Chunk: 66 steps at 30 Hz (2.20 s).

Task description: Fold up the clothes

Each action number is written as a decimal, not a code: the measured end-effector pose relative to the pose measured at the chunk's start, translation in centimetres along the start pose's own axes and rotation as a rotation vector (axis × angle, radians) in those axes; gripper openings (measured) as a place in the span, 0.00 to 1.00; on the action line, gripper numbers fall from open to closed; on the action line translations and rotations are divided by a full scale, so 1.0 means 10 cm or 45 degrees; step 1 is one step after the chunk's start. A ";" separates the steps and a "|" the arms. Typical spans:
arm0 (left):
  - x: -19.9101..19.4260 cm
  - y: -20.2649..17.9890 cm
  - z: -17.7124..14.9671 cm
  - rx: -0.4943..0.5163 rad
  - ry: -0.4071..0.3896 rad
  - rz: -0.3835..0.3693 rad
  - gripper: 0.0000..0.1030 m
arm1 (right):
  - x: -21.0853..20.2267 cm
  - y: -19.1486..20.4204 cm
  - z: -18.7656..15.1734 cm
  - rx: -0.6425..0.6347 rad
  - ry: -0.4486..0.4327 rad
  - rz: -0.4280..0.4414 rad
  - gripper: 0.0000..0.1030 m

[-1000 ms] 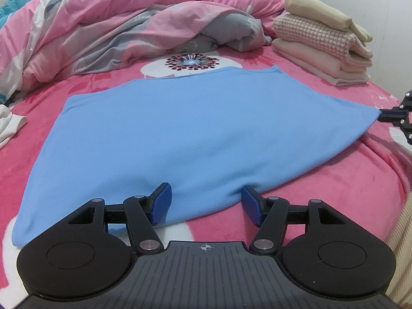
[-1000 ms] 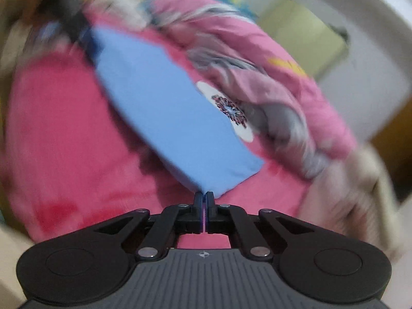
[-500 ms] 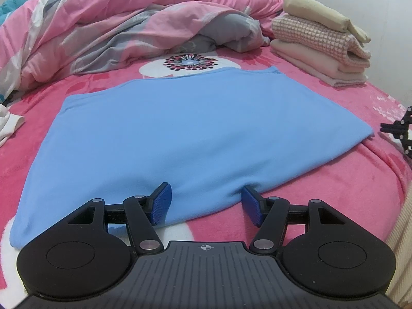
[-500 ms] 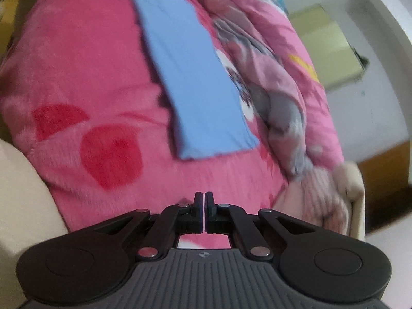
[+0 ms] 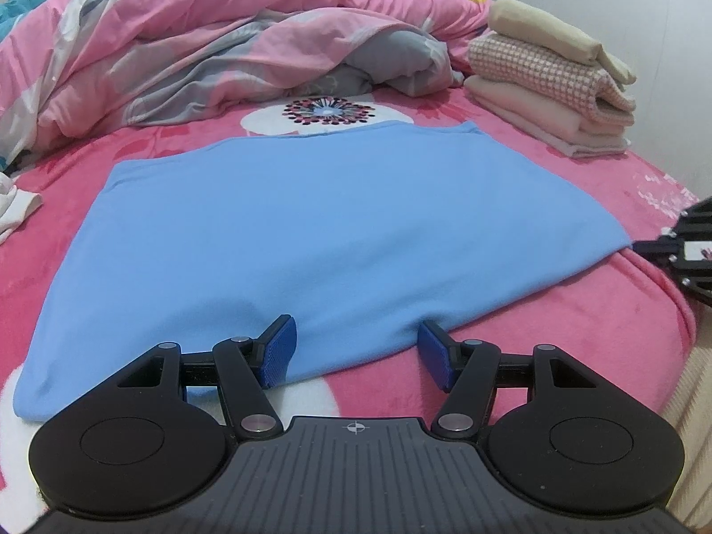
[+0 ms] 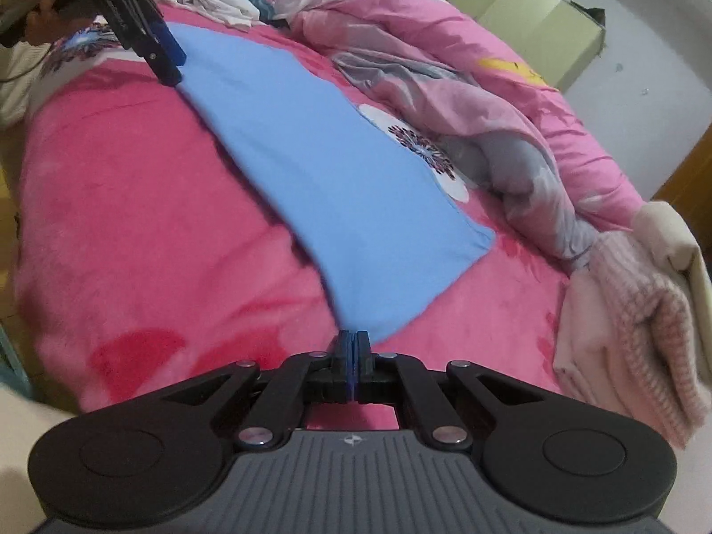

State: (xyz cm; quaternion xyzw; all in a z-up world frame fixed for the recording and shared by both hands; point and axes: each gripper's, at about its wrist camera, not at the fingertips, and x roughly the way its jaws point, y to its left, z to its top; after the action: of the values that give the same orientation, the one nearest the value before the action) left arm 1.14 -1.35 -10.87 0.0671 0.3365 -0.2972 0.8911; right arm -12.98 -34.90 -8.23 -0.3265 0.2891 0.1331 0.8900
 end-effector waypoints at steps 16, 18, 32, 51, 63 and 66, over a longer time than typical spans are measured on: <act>-0.38 0.24 -0.25 -0.137 -0.023 0.028 0.59 | 0.04 -0.04 0.74 0.918 -0.373 0.236 0.03; -0.48 0.33 -0.31 -0.177 -0.029 0.052 0.59 | 0.25 0.05 0.80 1.002 -0.348 0.282 0.03; -0.75 0.86 -0.28 -0.391 -0.200 0.148 0.59 | 0.52 0.27 0.80 1.255 -0.172 0.299 0.03; -0.99 1.33 -0.39 -0.602 -0.214 0.211 0.61 | 0.34 0.30 1.03 1.268 -0.124 0.256 0.19; -0.55 1.24 -0.20 -0.522 -0.140 0.137 0.64 | 0.37 0.35 1.12 1.248 -0.095 0.236 0.24; -0.55 1.44 -0.33 -0.606 -0.144 0.123 0.61 | 0.35 0.32 1.10 1.253 -0.098 0.220 0.24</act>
State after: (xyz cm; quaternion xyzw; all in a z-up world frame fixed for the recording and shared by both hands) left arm 4.29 14.08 -11.07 -0.1454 0.3428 -0.1699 0.9124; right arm -6.84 -25.11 -5.19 0.1625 0.3106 0.0661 0.9342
